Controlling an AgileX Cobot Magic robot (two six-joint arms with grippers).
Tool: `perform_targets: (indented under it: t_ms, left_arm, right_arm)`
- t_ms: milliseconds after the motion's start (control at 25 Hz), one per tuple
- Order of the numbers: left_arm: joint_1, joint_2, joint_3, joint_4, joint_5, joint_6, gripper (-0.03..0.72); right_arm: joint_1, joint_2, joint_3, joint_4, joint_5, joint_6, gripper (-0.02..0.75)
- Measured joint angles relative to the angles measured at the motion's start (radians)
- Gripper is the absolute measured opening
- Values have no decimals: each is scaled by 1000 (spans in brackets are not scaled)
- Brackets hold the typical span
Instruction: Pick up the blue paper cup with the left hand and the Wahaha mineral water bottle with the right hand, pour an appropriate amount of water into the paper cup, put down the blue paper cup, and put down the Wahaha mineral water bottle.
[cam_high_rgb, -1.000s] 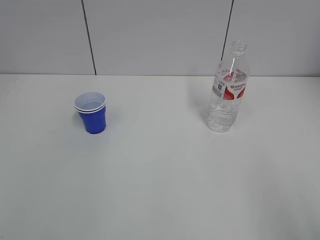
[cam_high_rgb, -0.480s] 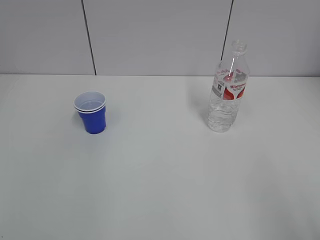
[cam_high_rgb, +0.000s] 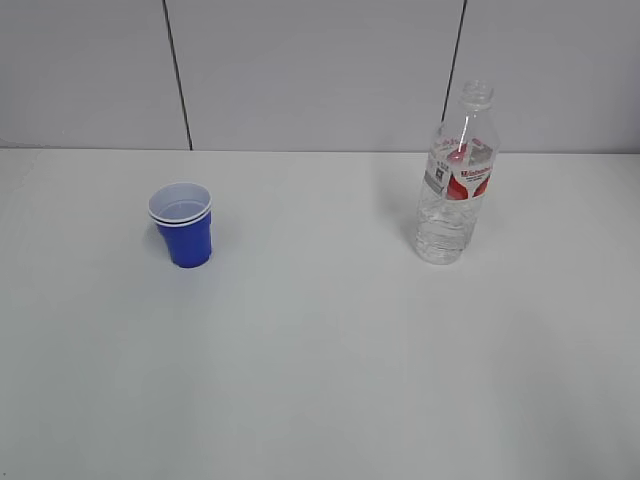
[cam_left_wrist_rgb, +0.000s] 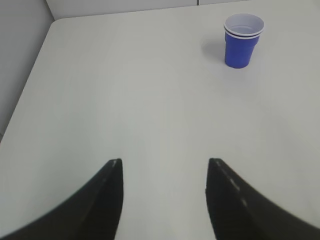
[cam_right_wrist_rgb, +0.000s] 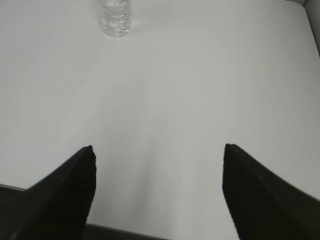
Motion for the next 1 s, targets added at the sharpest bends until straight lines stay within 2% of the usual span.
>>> perform_targets:
  t_ms: [1000]
  left_arm:
    - [12,0,0,0,0,0,384]
  right_arm:
    - [0,0,0,0,0,0,587]
